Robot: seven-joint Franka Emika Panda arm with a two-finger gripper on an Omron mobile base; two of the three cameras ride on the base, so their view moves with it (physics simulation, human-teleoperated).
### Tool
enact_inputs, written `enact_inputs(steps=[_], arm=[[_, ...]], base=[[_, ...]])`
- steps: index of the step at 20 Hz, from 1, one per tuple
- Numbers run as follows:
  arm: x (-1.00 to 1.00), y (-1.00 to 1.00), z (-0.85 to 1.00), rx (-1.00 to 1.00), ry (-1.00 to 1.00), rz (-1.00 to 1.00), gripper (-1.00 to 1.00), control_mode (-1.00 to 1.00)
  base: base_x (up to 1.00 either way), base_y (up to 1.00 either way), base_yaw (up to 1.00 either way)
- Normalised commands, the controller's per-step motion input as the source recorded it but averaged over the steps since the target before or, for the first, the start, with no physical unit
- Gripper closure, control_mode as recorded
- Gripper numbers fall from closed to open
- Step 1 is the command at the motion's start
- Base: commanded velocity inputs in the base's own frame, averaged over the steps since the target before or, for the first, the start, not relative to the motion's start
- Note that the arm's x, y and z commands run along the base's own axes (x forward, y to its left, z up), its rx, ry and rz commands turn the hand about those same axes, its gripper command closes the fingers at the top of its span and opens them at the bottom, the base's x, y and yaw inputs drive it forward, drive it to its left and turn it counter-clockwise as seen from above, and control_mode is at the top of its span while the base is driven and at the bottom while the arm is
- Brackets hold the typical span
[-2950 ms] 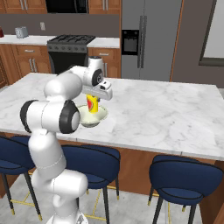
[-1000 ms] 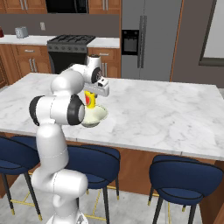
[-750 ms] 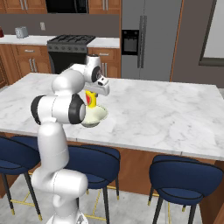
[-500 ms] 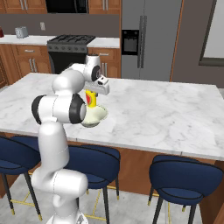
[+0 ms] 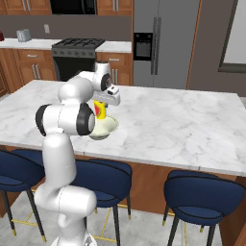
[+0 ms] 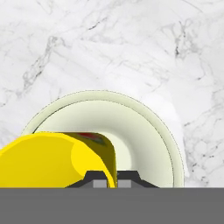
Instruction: Place the cup inside the bowl on the dining table and move the bowl to any counter.
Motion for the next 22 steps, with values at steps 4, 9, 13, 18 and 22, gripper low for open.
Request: enact_inputs(steps=[4,9,13,18,22], arm=[[0.0,0.0,-0.06,0.0,-0.02,0.0,1.0,-1.0],[-0.07,0.0,-0.12,0.0,-0.05,0.0,1.0,-1.0],[-0.13,0.0,-0.1,0.0,-0.02,0.0,1.0,-1.0],[-0.18,0.0,-0.16,0.0,0.0,0.0,1.0,-1.0],[-0.25,0.0,-0.14,0.0,0.0,0.0,1.0,-1.0]], base=[[0.0,0.0,0.0],[0.0,0.0,0.0],[0.0,0.0,0.0],[0.0,0.0,0.0],[0.0,0.0,0.0]])
